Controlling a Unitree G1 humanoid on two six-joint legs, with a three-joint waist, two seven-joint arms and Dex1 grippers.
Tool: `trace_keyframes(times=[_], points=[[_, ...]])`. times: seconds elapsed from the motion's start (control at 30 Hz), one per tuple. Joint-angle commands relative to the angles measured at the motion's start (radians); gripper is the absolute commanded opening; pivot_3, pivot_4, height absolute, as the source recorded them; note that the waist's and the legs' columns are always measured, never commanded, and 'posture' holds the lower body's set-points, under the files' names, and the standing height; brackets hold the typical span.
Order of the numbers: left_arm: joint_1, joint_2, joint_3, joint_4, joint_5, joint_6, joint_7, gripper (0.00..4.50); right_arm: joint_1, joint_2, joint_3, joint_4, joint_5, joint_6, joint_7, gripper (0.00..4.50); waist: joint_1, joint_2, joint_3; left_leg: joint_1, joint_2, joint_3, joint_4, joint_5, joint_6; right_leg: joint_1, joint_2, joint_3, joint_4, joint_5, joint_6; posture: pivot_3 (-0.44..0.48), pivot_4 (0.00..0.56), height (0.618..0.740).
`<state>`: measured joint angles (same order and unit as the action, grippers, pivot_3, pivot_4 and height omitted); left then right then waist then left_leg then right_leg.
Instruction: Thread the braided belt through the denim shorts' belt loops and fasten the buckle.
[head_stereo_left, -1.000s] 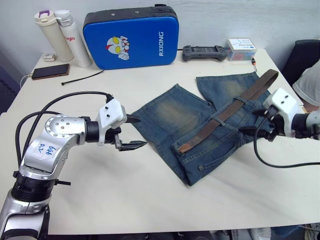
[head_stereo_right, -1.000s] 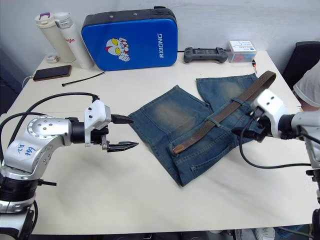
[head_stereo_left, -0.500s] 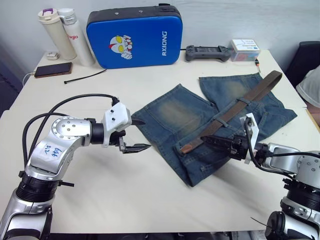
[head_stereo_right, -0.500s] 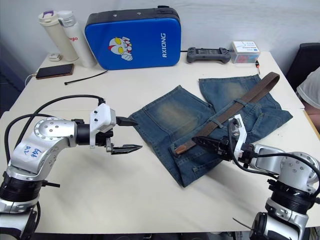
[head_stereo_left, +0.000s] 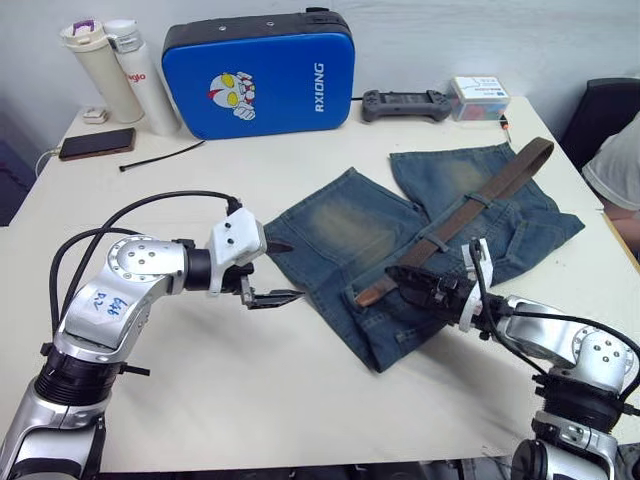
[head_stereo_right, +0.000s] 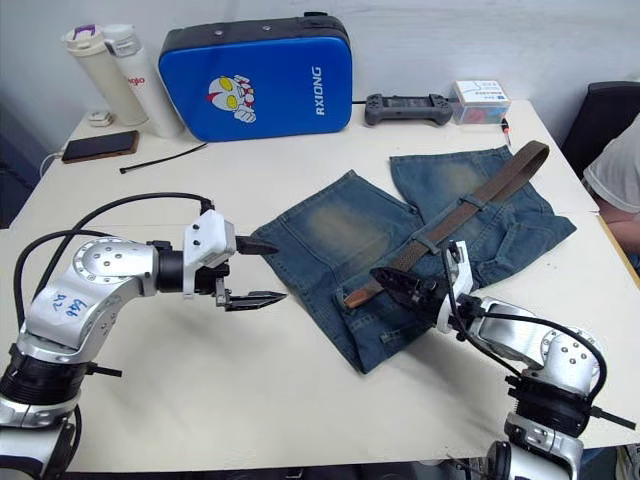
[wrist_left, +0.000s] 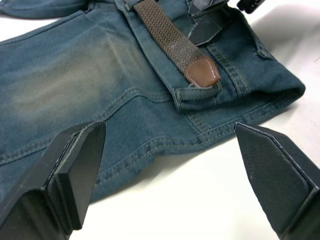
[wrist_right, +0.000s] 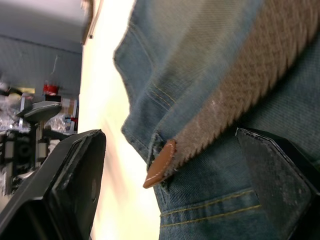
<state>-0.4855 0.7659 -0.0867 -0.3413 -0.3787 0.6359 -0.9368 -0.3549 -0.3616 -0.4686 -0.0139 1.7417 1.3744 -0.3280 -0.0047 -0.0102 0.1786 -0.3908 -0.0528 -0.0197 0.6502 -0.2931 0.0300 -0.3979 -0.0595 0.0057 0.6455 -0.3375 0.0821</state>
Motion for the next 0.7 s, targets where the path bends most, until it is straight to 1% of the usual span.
trace_keyframes(times=[0.03, 0.13, 0.23, 0.27, 0.3, 0.33, 0.37, 0.43, 0.5, 0.53, 0.6, 0.7], points=[[0.007, 0.014, 0.008, -0.043, 0.009, -0.002, 0.009, 4.5, -0.008, -0.027, 0.06, 0.004, 0.095, -0.113, -0.073, 4.42, 0.0, 0.0, 0.0, 0.0, 0.0, 0.0, 0.0, 0.0, 0.0, 0.0, 0.0, 0.0, 0.0, 0.0, 0.0, 0.0, 0.15, 0.74], [0.01, 0.014, 0.006, -0.048, 0.01, 0.0, 0.013, 4.5, -0.004, -0.03, 0.088, 0.016, 0.119, -0.172, -0.096, 4.42, 0.0, 0.0, 0.0, 0.0, 0.0, 0.0, 0.0, 0.0, 0.0, 0.0, 0.0, 0.0, 0.0, 0.0, 0.0, 0.0, 0.15, 0.74], [0.007, 0.013, 0.009, -0.047, 0.011, 0.006, 0.016, 4.5, 0.002, -0.022, 0.109, 0.014, 0.133, -0.221, -0.107, 3.64, 0.0, 0.0, 0.0, 0.0, 0.0, 0.0, 0.0, 0.0, 0.0, 0.0, 0.0, 0.0, 0.0, 0.0, 0.0, 0.0, 0.15, 0.74], [0.008, 0.015, 0.009, -0.047, 0.011, 0.01, 0.015, 4.5, 0.004, -0.016, 0.118, 0.006, 0.144, -0.24, -0.111, 3.23, 0.0, 0.0, 0.0, 0.0, 0.0, 0.0, 0.0, 0.0, 0.0, 0.0, 0.0, 0.0, 0.0, 0.0, 0.0, 0.0, 0.15, 0.74], [0.009, 0.016, 0.008, -0.048, 0.012, 0.011, 0.015, 4.5, 0.007, -0.011, 0.13, -0.003, 0.152, -0.258, -0.114, 2.72, 0.0, 0.0, 0.0, 0.0, 0.0, 0.0, 0.0, 0.0, 0.0, 0.0, 0.0, 0.0, 0.0, 0.0, 0.0, 0.0, 0.15, 0.74], [0.01, 0.016, 0.008, -0.049, 0.012, 0.012, 0.015, 4.5, 0.01, -0.011, 0.143, -0.012, 0.158, -0.272, -0.114, 2.47, 0.0, 0.0, 0.0, 0.0, 0.0, 0.0, 0.0, 0.0, 0.0, 0.0, 0.0, 0.0, 0.0, 0.0, 0.0, 0.0, 0.15, 0.74], [0.01, 0.015, 0.008, -0.049, 0.012, 0.013, 0.016, 4.5, 0.013, -0.014, 0.155, -0.02, 0.161, -0.283, -0.112, 1.83, 0.0, 0.0, 0.0, 0.0, 0.0, 0.0, 0.0, 0.0, 0.0, 0.0, 0.0, 0.0, 0.0, 0.0, 0.0, 0.0, 0.15, 0.74], [0.01, 0.017, 0.007, -0.047, 0.016, 0.012, 0.015, 4.5, 0.012, -0.005, 0.168, -0.039, 0.166, -0.315, -0.092, 1.07, 0.0, 0.0, 0.0, 0.0, 0.0, 0.0, 0.0, 0.0, 0.0, 0.0, 0.0, 0.0, 0.0, 0.0, 0.0, 0.0, 0.15, 0.74], [0.008, 0.024, -0.01, -0.041, 0.034, 0.01, 0.013, 4.5, -0.001, 0.009, 0.152, -0.058, 0.12, -0.368, -0.031, 0.12, 0.0, 0.0, 0.0, 0.0, 0.0, 0.0, 0.0, 0.0, 0.0, 0.0, 0.0, 0.0, 0.0, 0.0, 0.0, 0.0, 0.15, 0.74], [0.005, 0.02, -0.016, -0.04, 0.037, 0.012, 0.015, 4.5, 0.0, -0.002, 0.156, -0.075, 0.058, -0.38, 0.024, 0.03, 0.0, 0.0, 0.0, 0.0, 0.0, 0.0, 0.0, 0.0, 0.0, 0.0, 0.0, 0.0, 0.0, 0.0, 0.0, 0.0, 0.15, 0.74], [-0.002, 0.01, -0.023, -0.043, 0.034, 0.019, 0.019, 4.5, 0.015, -0.035, 0.186, -0.118, -0.072, -0.389, 0.131, 0.03, 0.0, 0.0, 0.0, 0.0, 0.0, 0.0, 0.0, 0.0, 0.001, 0.0, 0.0, 0.0, 0.0, 0.0, 0.0, 0.0, 0.15, 0.74], [-0.017, 0.004, -0.034, -0.039, 0.035, 0.02, 0.018, 4.5, 0.046, -0.019, 0.213, -0.167, -0.171, -0.43, 0.223, 0.03, 0.002, 0.0, 0.0, 0.0, 0.0, 0.0, 0.0, -0.001, 0.001, 0.0, 0.0, 0.0, -0.001, 0.0, 0.0, 0.0, 0.15, 0.74]])
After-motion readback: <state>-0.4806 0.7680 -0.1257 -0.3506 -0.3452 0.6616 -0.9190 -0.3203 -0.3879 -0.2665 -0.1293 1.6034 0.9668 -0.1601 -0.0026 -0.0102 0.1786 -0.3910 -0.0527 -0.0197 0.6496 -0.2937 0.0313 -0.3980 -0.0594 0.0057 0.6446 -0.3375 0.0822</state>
